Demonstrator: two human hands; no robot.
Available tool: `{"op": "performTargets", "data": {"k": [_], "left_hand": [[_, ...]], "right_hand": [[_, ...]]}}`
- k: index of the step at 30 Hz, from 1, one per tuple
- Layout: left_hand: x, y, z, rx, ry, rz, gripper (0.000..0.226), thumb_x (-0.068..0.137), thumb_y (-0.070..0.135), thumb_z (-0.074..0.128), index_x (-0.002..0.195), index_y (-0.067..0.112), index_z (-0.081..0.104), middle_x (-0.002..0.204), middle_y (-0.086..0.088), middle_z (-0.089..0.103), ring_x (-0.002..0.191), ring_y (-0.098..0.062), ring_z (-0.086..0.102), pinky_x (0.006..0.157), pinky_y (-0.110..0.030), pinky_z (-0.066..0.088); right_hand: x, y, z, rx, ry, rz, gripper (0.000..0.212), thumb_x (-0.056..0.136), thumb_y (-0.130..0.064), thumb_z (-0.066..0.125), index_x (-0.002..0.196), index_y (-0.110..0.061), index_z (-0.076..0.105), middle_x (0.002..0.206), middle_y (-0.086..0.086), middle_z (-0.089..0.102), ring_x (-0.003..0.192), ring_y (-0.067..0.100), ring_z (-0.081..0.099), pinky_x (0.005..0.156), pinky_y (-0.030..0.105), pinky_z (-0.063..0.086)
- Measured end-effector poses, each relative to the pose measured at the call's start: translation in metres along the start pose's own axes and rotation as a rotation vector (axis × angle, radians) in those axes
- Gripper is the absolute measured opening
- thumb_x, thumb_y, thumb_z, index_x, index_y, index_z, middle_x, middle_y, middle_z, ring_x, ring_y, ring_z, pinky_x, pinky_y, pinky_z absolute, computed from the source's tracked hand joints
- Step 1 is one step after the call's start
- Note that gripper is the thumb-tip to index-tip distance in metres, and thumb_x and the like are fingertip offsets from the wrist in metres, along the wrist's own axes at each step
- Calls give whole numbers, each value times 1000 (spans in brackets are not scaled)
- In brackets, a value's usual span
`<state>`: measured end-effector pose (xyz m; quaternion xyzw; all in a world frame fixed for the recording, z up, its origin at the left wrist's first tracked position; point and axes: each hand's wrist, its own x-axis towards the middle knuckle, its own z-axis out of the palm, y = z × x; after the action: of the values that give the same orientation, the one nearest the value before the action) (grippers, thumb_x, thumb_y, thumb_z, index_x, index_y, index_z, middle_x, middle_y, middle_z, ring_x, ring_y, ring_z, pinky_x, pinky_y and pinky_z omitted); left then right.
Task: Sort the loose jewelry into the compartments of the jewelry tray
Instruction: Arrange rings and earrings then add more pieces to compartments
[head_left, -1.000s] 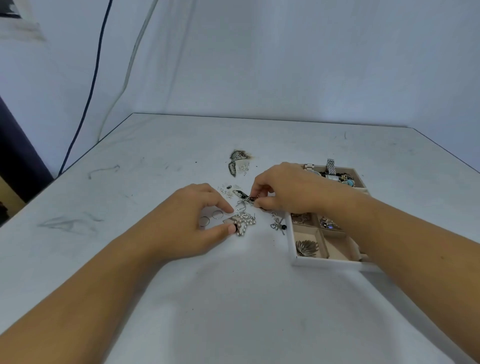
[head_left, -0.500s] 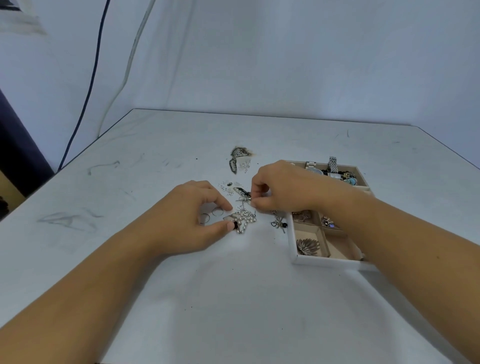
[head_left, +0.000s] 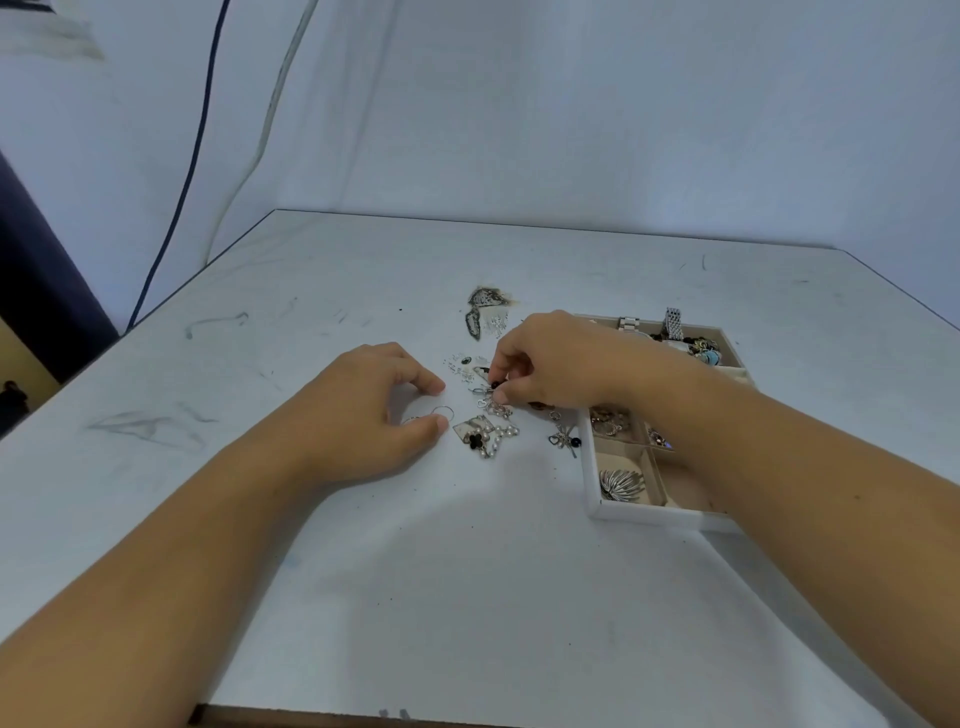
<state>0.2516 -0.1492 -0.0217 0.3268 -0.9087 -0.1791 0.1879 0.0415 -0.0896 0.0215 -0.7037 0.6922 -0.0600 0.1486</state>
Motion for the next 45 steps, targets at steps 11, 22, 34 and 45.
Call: {"op": "performTargets", "data": {"k": [11, 22, 34, 45], "left_hand": [[1, 0, 0, -4, -5, 1, 28, 80, 44, 66, 105, 31, 68, 107, 19, 57, 81, 20, 47, 67, -4, 31], [2, -3, 1, -22, -7, 11, 27, 80, 44, 67, 103, 31, 69, 105, 20, 57, 80, 22, 46, 68, -5, 31], [3, -2, 0, -6, 6, 20, 24, 81, 44, 67, 102, 32, 70, 104, 19, 57, 84, 11, 50, 72, -5, 32], [7, -4, 1, 4, 8, 32, 17, 79, 49, 66, 91, 38, 71, 99, 20, 58, 99, 0, 50, 81, -10, 35]], "right_hand": [[7, 2, -12, -8, -57, 23, 30, 94, -29, 51, 98, 0, 61, 78, 9, 67, 69, 23, 54, 62, 28, 42], [5, 1, -18, -150, -137, 82, 34, 99, -32, 42, 93, -3, 60, 91, 14, 64, 68, 19, 51, 60, 28, 41], [6, 1, -8, -109, 14, -4, 17, 83, -44, 65, 87, -27, 62, 82, -14, 49, 74, 6, 50, 59, 24, 36], [3, -7, -6, -80, -19, -7, 20, 82, -34, 70, 92, -17, 67, 74, -13, 54, 65, 0, 48, 55, 18, 35]]}}
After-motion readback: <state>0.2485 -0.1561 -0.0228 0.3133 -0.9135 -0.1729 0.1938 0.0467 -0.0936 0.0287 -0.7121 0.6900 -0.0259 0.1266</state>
